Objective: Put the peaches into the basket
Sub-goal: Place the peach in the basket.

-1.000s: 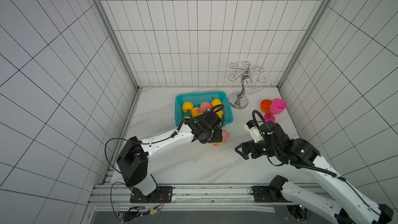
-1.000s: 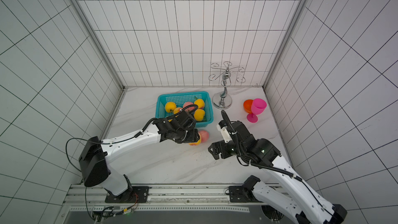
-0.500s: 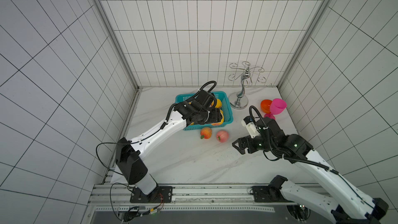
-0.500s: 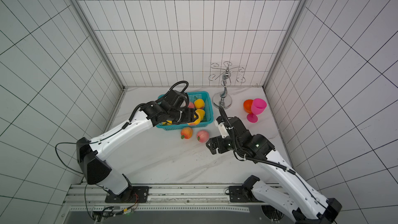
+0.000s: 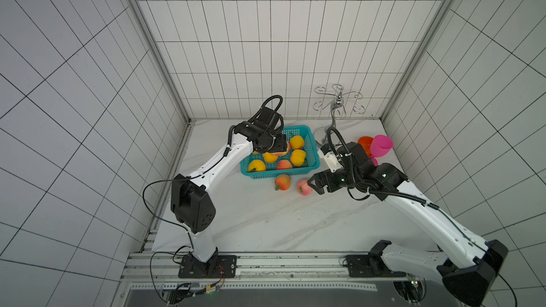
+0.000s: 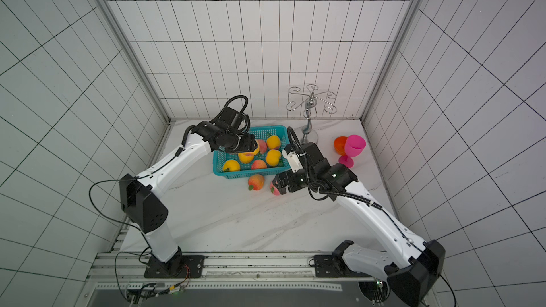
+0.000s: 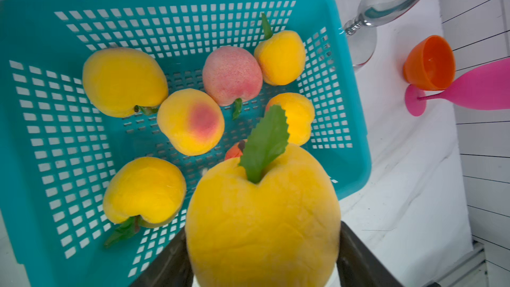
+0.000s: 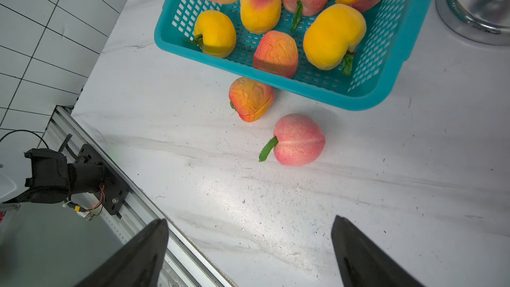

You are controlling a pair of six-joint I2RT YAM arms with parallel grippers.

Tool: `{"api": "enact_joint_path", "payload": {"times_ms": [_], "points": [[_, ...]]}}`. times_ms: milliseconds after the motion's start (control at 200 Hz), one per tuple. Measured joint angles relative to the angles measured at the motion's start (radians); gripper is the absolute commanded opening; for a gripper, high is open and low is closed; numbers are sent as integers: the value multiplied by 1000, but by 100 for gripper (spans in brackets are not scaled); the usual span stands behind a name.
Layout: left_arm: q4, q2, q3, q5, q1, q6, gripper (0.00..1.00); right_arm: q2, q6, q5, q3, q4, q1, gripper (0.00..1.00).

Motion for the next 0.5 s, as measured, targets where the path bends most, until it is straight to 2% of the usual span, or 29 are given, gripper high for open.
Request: {"api": "enact_joint_path", "payload": {"times_ms": [210, 505], "points": [[-66, 119, 56, -62, 22, 67, 71, 42, -21, -29, 24, 8, -29, 96], [-79, 152, 42, -111, 23, 104, 71, 43, -25, -60, 24, 8, -51, 96]]}}
